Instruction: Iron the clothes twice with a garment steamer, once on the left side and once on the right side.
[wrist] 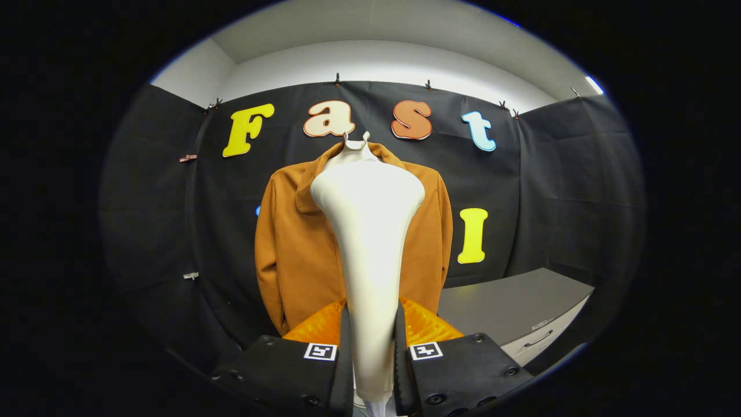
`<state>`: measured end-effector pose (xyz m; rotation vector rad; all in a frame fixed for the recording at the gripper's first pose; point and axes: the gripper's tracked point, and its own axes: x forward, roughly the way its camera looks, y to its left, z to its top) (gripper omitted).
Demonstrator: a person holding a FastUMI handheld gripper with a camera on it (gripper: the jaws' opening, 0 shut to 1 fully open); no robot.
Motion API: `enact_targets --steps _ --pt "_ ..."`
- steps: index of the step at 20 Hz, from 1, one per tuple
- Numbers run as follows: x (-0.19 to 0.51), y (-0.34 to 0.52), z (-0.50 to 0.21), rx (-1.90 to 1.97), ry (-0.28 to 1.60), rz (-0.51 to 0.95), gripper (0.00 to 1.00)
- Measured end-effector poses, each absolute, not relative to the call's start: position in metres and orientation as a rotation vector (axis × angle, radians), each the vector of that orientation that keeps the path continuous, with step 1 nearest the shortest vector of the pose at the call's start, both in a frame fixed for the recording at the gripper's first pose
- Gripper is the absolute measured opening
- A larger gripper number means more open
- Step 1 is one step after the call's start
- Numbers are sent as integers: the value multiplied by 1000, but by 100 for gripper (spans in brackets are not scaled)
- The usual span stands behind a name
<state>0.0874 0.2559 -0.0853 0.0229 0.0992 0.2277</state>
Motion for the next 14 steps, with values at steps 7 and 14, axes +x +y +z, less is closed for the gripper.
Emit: enact_targets --steps 7,14 --pt "92 248 -83 21 94 215 31" --pt "92 254 -78 20 85 222 31"
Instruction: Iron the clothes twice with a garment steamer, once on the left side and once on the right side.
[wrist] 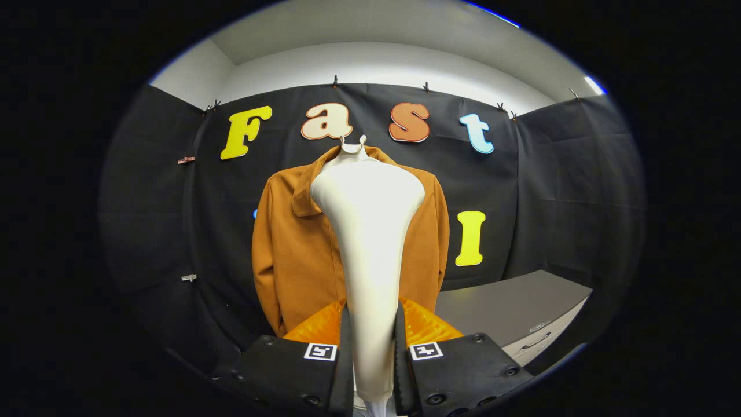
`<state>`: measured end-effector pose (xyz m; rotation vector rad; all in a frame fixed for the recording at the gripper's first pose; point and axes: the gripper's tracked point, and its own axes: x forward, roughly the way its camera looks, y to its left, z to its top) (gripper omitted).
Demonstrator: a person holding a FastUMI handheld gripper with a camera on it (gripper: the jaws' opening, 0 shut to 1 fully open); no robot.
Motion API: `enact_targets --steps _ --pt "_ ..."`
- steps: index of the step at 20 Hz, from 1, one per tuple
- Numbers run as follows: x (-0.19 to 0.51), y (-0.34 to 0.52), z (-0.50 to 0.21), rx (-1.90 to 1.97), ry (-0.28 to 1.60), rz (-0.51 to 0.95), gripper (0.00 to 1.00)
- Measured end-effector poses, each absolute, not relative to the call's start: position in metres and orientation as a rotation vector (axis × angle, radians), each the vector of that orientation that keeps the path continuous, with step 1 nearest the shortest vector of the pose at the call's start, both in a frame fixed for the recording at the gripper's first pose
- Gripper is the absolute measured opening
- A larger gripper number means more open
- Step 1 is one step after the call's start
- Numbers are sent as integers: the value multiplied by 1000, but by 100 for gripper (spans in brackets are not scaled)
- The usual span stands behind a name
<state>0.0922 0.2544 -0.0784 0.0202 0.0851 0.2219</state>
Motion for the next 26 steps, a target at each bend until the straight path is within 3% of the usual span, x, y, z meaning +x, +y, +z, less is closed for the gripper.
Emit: enact_targets --steps 26 --pt "89 254 -59 15 48 216 31"
